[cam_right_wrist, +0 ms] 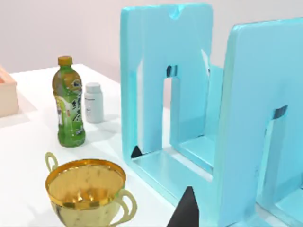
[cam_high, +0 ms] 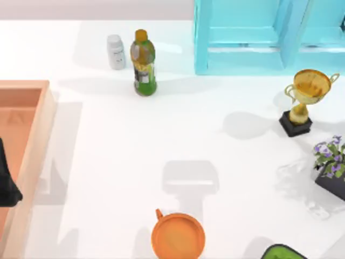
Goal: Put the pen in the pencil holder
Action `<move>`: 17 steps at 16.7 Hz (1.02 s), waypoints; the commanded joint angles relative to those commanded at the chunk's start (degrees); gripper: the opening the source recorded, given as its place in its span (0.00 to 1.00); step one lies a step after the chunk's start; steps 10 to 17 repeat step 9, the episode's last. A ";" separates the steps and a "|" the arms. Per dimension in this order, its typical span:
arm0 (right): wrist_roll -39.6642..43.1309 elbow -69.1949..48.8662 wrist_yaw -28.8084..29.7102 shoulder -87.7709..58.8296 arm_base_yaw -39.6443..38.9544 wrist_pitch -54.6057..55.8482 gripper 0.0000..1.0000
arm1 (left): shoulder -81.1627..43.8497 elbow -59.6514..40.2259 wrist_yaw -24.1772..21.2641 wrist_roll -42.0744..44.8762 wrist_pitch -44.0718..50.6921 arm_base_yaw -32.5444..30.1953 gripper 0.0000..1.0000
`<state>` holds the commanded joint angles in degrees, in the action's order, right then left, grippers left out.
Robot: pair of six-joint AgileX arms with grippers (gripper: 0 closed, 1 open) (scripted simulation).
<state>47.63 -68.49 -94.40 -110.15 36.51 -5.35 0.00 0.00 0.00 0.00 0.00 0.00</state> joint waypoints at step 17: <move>0.00 0.00 0.00 0.00 0.00 0.00 1.00 | 0.00 0.00 0.00 0.00 0.00 0.00 1.00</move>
